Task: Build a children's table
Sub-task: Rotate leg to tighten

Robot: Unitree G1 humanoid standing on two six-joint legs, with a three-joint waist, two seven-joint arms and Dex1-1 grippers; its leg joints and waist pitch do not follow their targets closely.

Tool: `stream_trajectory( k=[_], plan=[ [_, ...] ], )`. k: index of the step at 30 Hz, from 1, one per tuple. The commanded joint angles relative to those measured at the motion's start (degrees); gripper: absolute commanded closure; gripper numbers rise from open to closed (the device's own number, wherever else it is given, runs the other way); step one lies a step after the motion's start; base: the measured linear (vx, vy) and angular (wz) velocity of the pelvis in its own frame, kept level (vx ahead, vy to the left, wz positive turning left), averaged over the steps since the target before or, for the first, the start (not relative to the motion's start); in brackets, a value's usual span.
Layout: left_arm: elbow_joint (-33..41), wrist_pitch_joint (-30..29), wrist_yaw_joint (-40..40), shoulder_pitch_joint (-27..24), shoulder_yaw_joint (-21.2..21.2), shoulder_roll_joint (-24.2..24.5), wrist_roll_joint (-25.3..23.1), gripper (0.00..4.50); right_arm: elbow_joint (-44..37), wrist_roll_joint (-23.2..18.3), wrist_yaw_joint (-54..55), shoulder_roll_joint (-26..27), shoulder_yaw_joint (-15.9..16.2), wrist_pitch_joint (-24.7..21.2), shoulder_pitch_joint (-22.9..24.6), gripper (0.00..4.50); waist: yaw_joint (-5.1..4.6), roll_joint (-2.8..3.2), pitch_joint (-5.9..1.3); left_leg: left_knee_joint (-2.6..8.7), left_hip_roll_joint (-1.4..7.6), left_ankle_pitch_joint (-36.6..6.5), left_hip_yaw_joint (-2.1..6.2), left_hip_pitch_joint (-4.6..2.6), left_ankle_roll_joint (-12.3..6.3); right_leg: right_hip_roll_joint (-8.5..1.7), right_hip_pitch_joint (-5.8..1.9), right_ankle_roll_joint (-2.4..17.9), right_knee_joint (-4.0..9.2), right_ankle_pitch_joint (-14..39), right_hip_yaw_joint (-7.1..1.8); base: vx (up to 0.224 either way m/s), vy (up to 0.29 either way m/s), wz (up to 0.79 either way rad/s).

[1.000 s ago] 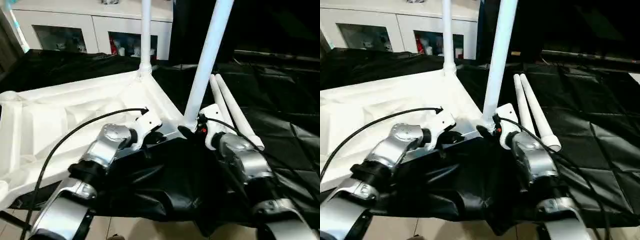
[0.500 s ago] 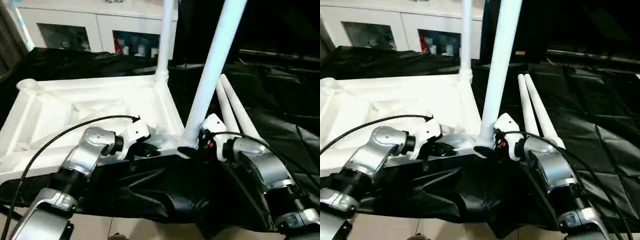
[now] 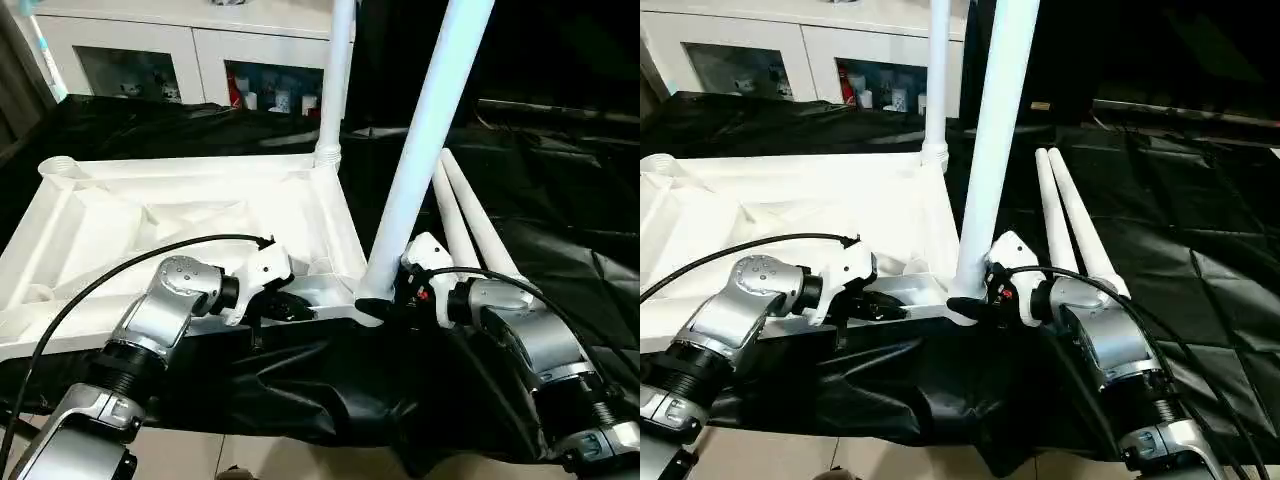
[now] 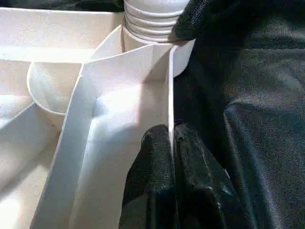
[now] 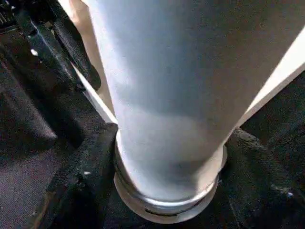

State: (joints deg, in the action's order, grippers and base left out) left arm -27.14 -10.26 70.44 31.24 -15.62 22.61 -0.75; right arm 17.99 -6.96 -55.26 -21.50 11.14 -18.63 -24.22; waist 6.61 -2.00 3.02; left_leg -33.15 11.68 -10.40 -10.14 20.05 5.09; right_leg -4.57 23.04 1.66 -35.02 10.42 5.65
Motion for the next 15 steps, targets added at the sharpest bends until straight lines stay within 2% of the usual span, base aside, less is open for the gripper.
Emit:
stream_trajectory(
  k=[1,5,6,8,9,10,11,13,14,15],
  plan=[
    [2.57,0.46,1.47,-0.08,-0.35,-1.6,3.43,4.5,-1.66,-0.75,0.19,0.78,0.77,-0.85,1.0,1.73,0.01,-0.02,-3.65,3.64,1.79,-9.6,0.43,-0.01,-2.08,-4.19,-3.31,9.35,4.2,12.11,-3.47,0.0,0.0,0.0],
    [2.13,-0.17,-0.65,0.07,0.09,-2.69,3.04,4.5,-0.39,-0.41,3.19,2.61,-0.06,-0.92,1.16,1.73,-0.02,0.03,-3.61,3.69,1.81,-10.23,0.45,-0.14,-1.82,-4.26,-3.17,9.28,4.37,13.16,-3.42,0.0,0.0,0.0],
    [1.15,-1.24,-4.26,0.59,0.33,-4.21,1.81,4.5,1.86,0.24,7.73,5.14,-1.09,-1.23,0.9,1.73,-0.18,-0.22,-3.6,3.69,1.8,-10.15,0.41,0.0,-1.64,-4.22,-3.2,9.18,4.25,13.37,-3.48,0.0,0.0,0.0],
    [-0.3,-2.21,-8.53,1.25,0.58,-5.85,0.37,4.5,4.21,0.84,12.42,7.58,-2.16,-1.35,0.28,1.74,-0.32,-0.09,-3.43,3.86,1.77,-11.24,0.5,-0.22,-0.83,-4.33,-2.98,8.59,4.75,16.58,-3.36,0.0,0.0,0.0],
    [-2.83,-4.23,-15.23,2.34,0.81,-8.63,-1.8,4.5,8.73,0.99,21.91,12.37,-5.24,-2.21,-1.54,1.74,-0.47,-0.12,-3.4,3.86,1.8,-11.73,0.49,-0.28,-0.35,-4.37,-2.91,8.24,4.8,18.0,-3.44,0.0,0.0,0.0],
    [-3.34,-4.63,-16.54,2.6,0.84,-9.23,-2.18,4.5,9.74,0.91,24.04,13.34,-6.03,-2.41,-2.04,1.74,-0.81,-0.01,-3.14,4.07,1.66,-13.36,0.65,-0.3,0.41,-4.31,-2.73,7.65,5.24,21.48,-3.28,0.0,0.0,0.0],
    [-3.99,-5.11,-18.2,2.94,0.89,-10.01,-2.66,4.5,11.05,0.76,26.77,14.56,-7.04,-2.68,-2.68,1.74,-0.76,-0.05,-3.27,3.98,1.61,-13.79,0.7,-0.5,0.72,-4.45,-2.76,7.11,5.39,22.91,-3.23,0.0,0.0,0.0],
    [-5.2,-5.78,-20.47,3.67,0.73,-11.34,-3.38,4.5,13.3,0.43,31.46,16.52,-8.74,-2.65,-3.82,1.74,-1.0,-0.02,-3.22,3.97,1.62,-14.37,0.67,-0.54,0.52,-4.48,-2.45,6.18,5.72,23.97,-3.42,0.0,0.0,0.0],
    [-6.89,-6.39,-23.93,4.79,0.45,-13.48,-4.43,4.5,16.04,-0.02,36.77,19.19,-10.44,-2.15,-5.28,1.75,-1.01,-0.05,-3.19,4.01,1.56,-14.49,0.74,-0.45,0.5,-4.46,-2.52,5.8,5.79,24.38,-3.35,0.0,0.0,0.0],
    [-8.09,-6.9,-26.29,5.71,0.16,-15.34,-5.06,4.5,17.94,0.23,40.74,21.2,-11.04,-1.18,-6.4,1.75,-1.27,-0.03,-3.1,4.03,1.43,-15.39,0.68,-0.64,0.8,-4.4,-2.22,5.22,6.08,26.31,-3.31,0.0,0.0,0.0]
  ],
)
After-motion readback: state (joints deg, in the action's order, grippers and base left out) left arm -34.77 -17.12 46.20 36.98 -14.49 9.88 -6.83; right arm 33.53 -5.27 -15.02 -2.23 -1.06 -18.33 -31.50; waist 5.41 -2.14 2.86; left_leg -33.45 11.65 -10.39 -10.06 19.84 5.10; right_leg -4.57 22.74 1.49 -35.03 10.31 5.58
